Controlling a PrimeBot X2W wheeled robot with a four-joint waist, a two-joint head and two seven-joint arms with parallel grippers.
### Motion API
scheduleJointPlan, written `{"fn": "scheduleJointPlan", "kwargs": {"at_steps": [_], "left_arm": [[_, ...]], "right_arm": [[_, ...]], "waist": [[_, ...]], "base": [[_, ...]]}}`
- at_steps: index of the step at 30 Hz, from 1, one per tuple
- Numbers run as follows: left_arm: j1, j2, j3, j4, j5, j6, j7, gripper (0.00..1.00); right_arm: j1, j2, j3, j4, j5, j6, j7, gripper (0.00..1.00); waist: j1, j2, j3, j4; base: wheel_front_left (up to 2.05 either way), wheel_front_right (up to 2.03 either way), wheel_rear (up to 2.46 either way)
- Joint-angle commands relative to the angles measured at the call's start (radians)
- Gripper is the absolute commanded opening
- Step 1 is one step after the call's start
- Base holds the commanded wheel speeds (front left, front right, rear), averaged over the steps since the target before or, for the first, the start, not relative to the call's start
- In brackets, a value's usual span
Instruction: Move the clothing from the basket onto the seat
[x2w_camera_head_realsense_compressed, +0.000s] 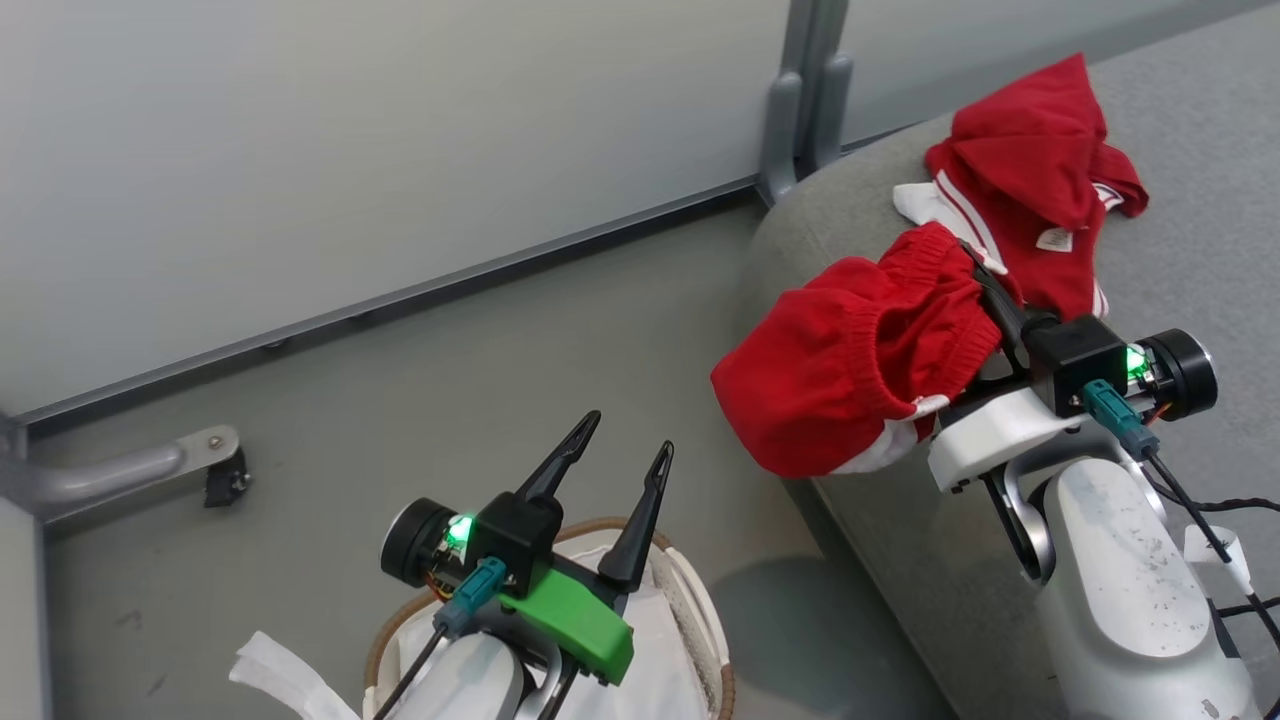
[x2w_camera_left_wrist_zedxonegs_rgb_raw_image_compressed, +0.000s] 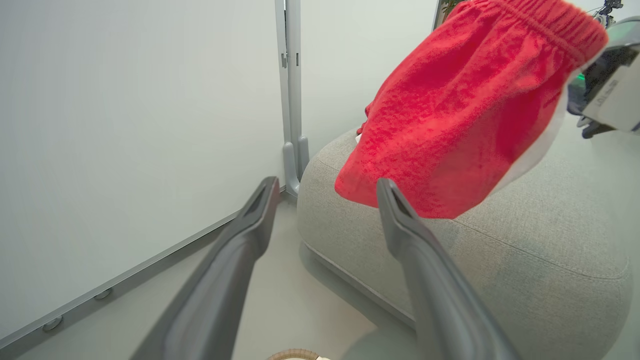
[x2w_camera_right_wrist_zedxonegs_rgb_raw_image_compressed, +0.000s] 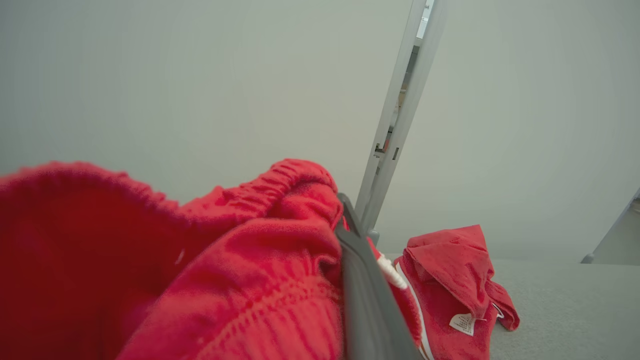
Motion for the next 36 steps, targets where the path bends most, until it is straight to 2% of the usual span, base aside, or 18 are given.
{"fn": "scheduleJointPlan", "kwargs": {"at_steps": [1,5,10,16,22,26,36], "left_arm": [[-0.019,0.002,0.002,-0.001,0.005,-0.003,0.000,1.00],[-0.027,0.000,-0.002,0.004,0.011,-0.008,0.000,1.00],[-0.035,-0.002,-0.017,0.012,0.018,-0.011,0.000,1.00],[-0.054,-0.001,-0.037,0.024,0.030,-0.011,0.000,1.00],[-0.077,0.013,-0.048,0.026,0.031,-0.011,0.000,1.00],[-0.097,0.023,-0.057,0.022,0.036,-0.011,0.000,1.00],[-0.185,0.048,-0.073,-0.002,0.063,-0.011,0.000,1.00]], "right_arm": [[0.001,-0.002,-0.008,-0.003,-0.002,-0.001,-0.005,0.00],[0.009,-0.002,-0.018,-0.004,-0.003,-0.001,-0.005,0.00],[0.013,-0.002,-0.031,-0.003,-0.004,-0.001,-0.005,0.00],[-0.015,-0.002,-0.048,0.002,-0.009,-0.001,-0.005,0.00],[-0.117,-0.030,-0.121,0.028,-0.060,-0.001,-0.005,0.00],[-0.240,-0.099,-0.159,0.058,-0.077,-0.001,-0.005,0.00],[-0.622,-0.353,-0.238,0.216,-0.139,-0.001,0.011,0.00]], "waist": [[0.0000,-0.0001,0.058,-0.103],[0.0000,-0.0001,0.074,-0.149],[0.0000,-0.0001,0.091,-0.172],[0.0000,-0.0001,0.117,-0.164],[0.0000,-0.0001,0.161,-0.130],[0.0000,-0.0001,0.206,-0.099],[0.0000,-0.0001,0.377,0.002]], "base": [[0.00,0.00,0.00],[0.00,0.00,0.00],[0.00,0.00,0.00],[0.00,0.00,0.00],[0.00,0.00,0.00],[0.00,0.00,0.00],[0.00,0.00,0.00]]}}
